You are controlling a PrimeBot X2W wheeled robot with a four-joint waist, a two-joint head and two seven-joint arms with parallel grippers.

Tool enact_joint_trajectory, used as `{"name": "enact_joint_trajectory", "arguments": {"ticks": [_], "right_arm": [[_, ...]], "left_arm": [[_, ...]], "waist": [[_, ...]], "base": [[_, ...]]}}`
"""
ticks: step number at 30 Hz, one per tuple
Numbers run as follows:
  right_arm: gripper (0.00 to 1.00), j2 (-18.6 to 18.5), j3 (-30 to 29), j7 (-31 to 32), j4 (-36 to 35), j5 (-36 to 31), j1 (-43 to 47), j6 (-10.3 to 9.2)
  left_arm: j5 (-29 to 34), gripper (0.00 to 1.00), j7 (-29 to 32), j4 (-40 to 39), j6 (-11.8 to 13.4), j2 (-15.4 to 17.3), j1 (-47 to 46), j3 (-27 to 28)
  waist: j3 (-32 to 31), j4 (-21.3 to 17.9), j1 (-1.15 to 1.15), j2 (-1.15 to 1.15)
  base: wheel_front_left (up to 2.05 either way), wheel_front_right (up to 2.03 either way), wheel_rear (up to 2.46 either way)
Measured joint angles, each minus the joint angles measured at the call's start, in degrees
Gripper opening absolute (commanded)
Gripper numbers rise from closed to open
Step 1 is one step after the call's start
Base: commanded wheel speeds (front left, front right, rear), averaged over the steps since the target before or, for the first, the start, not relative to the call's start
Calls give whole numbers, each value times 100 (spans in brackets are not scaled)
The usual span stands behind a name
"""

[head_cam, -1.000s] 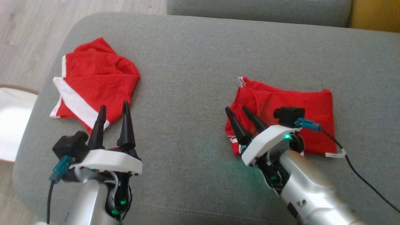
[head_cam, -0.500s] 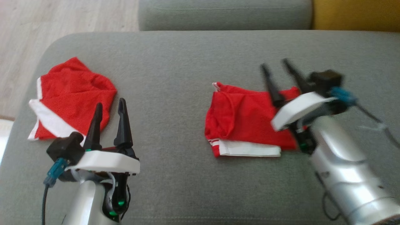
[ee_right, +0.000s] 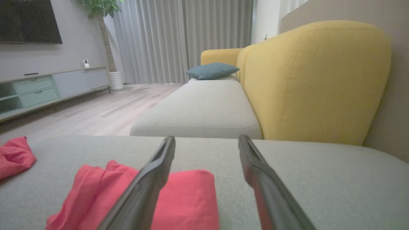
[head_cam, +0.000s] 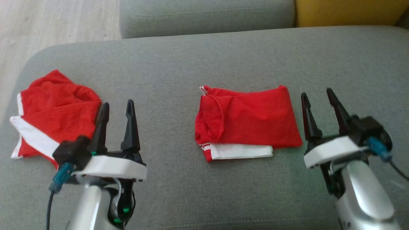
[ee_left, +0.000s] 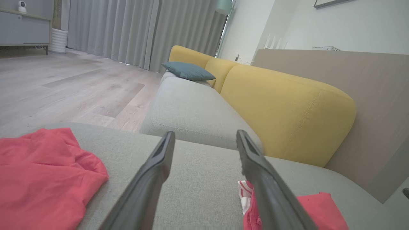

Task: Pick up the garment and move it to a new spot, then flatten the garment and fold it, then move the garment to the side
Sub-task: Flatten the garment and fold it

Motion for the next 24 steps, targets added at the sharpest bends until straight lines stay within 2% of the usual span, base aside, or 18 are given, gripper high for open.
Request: {"name": "enact_joint_trajectory", "arguments": {"ticks": [7, 12, 13, 14, 15, 18, 24], "right_arm": [[100, 167, -266, 11, -431, -234, 398, 0], [100, 214, -385, 137, -666, -385, 421, 0], [70, 216, -385, 165, -692, -394, 420, 0], [11, 223, -377, 203, -697, -394, 419, 0], [0, 227, -358, 233, -693, -400, 419, 0], [0, 235, -211, 263, -586, -442, 400, 0], [0, 278, 115, 270, 125, -424, 71, 0]], "left_arm": [[0, 100, 0, -21, 4, 1, 163, 5], [-15, 100, 0, -48, 1, 2, 145, -37], [-14, 100, 0, -58, 0, 3, 130, -77], [-14, 100, 0, -58, -1, 1, 114, -110], [-15, 100, 0, -58, -1, 1, 97, -133], [-15, 100, 0, -53, -1, 3, -5, -223], [-48, 100, 0, -4, -1, 2, -133, -372]], "waist": [[66, -59, 0, 0], [180, 35, 0, 0], [212, 68, 0, 0], [250, 106, 0, 0], [289, 147, 0, 0], [413, 303, 0, 0], [682, 730, 0, 0]], "base": [[0, 0, 0], [0, 0, 0], [0, 0, 0], [0, 0, 0], [0, 0, 0], [0, 0, 0], [0, 0, 0]]}}
